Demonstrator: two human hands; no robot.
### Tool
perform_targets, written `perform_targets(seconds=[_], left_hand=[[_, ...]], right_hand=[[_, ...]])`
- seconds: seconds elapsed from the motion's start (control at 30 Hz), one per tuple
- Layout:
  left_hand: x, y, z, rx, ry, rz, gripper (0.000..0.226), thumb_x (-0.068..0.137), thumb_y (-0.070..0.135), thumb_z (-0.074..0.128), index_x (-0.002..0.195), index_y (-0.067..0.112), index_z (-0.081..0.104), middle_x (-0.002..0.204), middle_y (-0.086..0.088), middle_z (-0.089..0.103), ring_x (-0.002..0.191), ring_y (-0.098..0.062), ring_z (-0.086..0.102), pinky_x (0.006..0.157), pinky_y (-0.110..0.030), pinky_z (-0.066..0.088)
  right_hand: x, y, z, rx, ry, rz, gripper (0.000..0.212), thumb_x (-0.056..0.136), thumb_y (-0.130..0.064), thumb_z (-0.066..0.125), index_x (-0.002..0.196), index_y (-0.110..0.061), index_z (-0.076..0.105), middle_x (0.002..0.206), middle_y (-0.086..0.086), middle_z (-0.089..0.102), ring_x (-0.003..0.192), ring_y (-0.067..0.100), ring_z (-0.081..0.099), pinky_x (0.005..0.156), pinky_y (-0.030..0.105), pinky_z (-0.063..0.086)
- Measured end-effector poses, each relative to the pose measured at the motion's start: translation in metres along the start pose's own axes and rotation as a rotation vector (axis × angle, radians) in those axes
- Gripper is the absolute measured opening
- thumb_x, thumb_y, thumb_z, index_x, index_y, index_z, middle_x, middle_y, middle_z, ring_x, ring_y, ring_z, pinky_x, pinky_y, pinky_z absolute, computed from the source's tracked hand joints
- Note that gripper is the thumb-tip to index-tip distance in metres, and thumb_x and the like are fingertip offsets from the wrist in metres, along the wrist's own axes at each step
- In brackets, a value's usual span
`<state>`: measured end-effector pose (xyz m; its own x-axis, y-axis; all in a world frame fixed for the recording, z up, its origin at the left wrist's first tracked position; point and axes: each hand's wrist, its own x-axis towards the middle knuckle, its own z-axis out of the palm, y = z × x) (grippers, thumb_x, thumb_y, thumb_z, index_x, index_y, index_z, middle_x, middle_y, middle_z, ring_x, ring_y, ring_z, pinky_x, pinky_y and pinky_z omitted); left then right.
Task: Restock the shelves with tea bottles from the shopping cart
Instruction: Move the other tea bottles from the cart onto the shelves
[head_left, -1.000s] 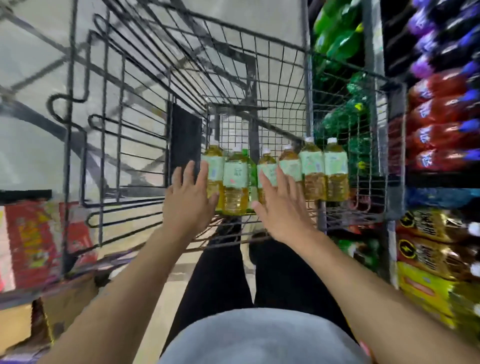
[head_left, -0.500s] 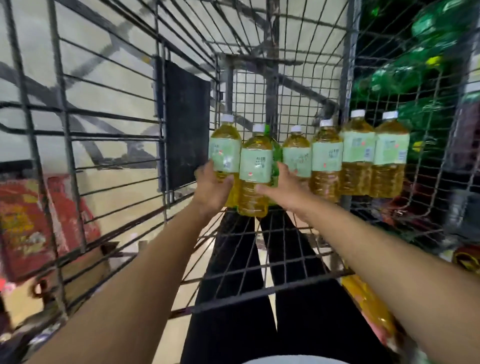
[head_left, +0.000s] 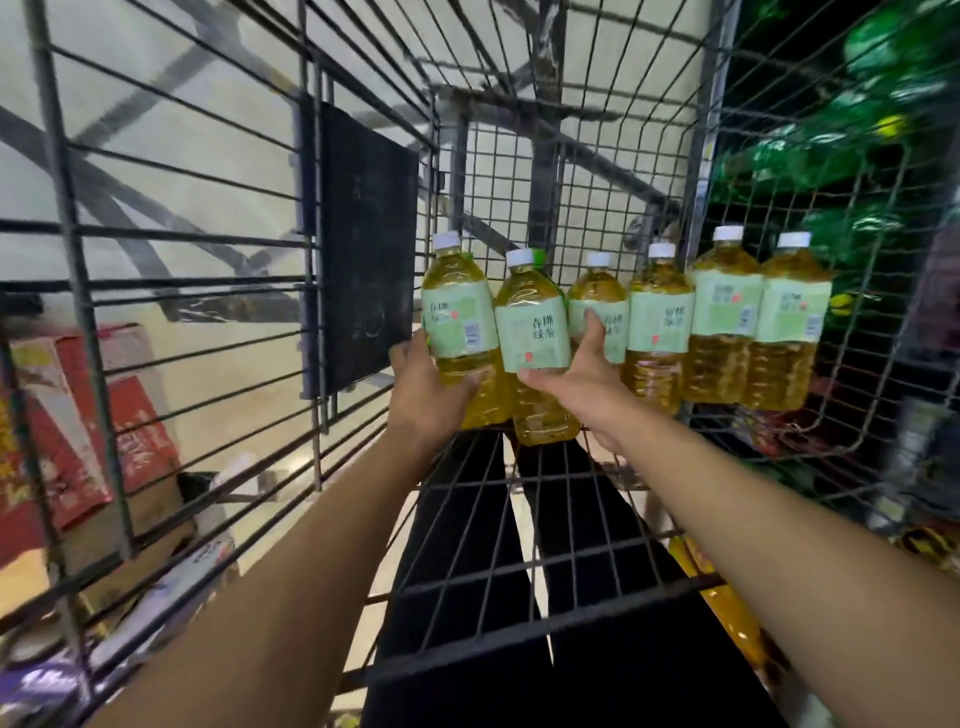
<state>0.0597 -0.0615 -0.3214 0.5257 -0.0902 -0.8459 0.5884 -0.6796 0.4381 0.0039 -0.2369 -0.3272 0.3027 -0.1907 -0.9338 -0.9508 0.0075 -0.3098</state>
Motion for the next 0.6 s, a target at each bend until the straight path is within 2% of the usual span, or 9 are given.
perform_targets(seconds=[0.03, 0.1, 0.17, 0.23, 0.33, 0.4, 0.53, 0.6], left_hand=[[0.003, -0.001, 0.002, -0.005, -0.009, -0.008, 0.063, 0.088, 0.019, 0.078, 0.142, 0.019, 0.045, 0.127, 0.003, 0.031, 0.126, -0.021, 0.046, 0.111, -0.041, 0.044], [0.007, -0.002, 0.005, -0.025, -0.011, -0.025, 0.065, 0.089, 0.019, 0.078, 0.144, 0.02, 0.043, 0.129, 0.003, 0.032, 0.118, -0.014, 0.044, 0.104, -0.032, 0.042], [0.01, -0.003, 0.005, -0.079, 0.008, -0.04, 0.065, 0.09, 0.016, 0.076, 0.144, 0.019, 0.042, 0.134, 0.002, 0.038, 0.116, -0.011, 0.044, 0.098, -0.031, 0.043], [0.012, -0.005, 0.006, -0.177, -0.014, -0.047, 0.061, 0.092, 0.012, 0.074, 0.143, 0.021, 0.041, 0.134, 0.002, 0.047, 0.115, -0.012, 0.052, 0.09, -0.029, 0.049], [0.019, -0.008, 0.01, -0.318, -0.091, -0.046, 0.058, 0.095, 0.004, 0.068, 0.14, 0.022, 0.036, 0.115, 0.014, 0.056, 0.102, -0.001, 0.059, 0.075, -0.02, 0.052], [0.026, -0.01, 0.013, -0.341, -0.109, -0.02, 0.057, 0.095, 0.003, 0.067, 0.135, 0.024, 0.032, 0.111, 0.02, 0.051, 0.099, 0.004, 0.056, 0.076, -0.02, 0.053], [0.037, -0.016, 0.013, -0.395, -0.154, -0.015, 0.069, 0.09, 0.0, 0.072, 0.137, 0.023, 0.029, 0.115, 0.02, 0.049, 0.1, 0.002, 0.056, 0.066, -0.014, 0.055], [0.041, -0.019, 0.011, -0.425, -0.192, -0.02, 0.083, 0.083, 0.002, 0.08, 0.143, 0.026, 0.028, 0.124, 0.014, 0.049, 0.109, -0.006, 0.057, 0.069, -0.02, 0.058]], right_hand=[[0.001, 0.0, -0.002, 0.01, 0.01, 0.0, 0.115, 0.088, -0.016, 0.078, 0.161, -0.031, -0.01, 0.159, -0.002, 0.036, 0.138, 0.018, 0.042, 0.109, 0.036, 0.034], [0.005, 0.002, -0.004, 0.006, 0.017, -0.004, 0.106, 0.089, -0.016, 0.078, 0.161, -0.026, 0.0, 0.149, -0.005, 0.044, 0.126, 0.013, 0.047, 0.102, 0.033, 0.038], [0.007, 0.004, -0.003, -0.027, 0.032, -0.012, 0.093, 0.088, -0.019, 0.079, 0.157, -0.024, 0.016, 0.139, -0.008, 0.05, 0.121, 0.01, 0.049, 0.1, 0.031, 0.041], [0.01, 0.008, 0.0, -0.046, 0.053, -0.018, 0.088, 0.086, -0.023, 0.081, 0.153, -0.025, 0.024, 0.136, -0.006, 0.056, 0.124, 0.014, 0.053, 0.104, 0.038, 0.045], [0.009, 0.015, 0.004, -0.019, 0.074, -0.041, 0.083, 0.087, -0.021, 0.08, 0.151, -0.023, 0.026, 0.13, -0.008, 0.057, 0.124, 0.013, 0.054, 0.109, 0.041, 0.045], [0.007, 0.019, 0.006, -0.005, 0.086, -0.05, 0.082, 0.089, -0.019, 0.078, 0.151, -0.023, 0.026, 0.132, -0.009, 0.057, 0.126, 0.012, 0.053, 0.111, 0.039, 0.043], [0.011, 0.025, 0.005, 0.01, 0.094, -0.044, 0.094, 0.085, -0.017, 0.082, 0.154, -0.027, 0.02, 0.135, -0.008, 0.057, 0.128, 0.013, 0.053, 0.113, 0.043, 0.043], [0.013, 0.025, 0.005, 0.033, 0.102, -0.041, 0.101, 0.081, -0.016, 0.085, 0.153, -0.034, 0.017, 0.135, -0.009, 0.057, 0.128, 0.014, 0.053, 0.112, 0.046, 0.044]])
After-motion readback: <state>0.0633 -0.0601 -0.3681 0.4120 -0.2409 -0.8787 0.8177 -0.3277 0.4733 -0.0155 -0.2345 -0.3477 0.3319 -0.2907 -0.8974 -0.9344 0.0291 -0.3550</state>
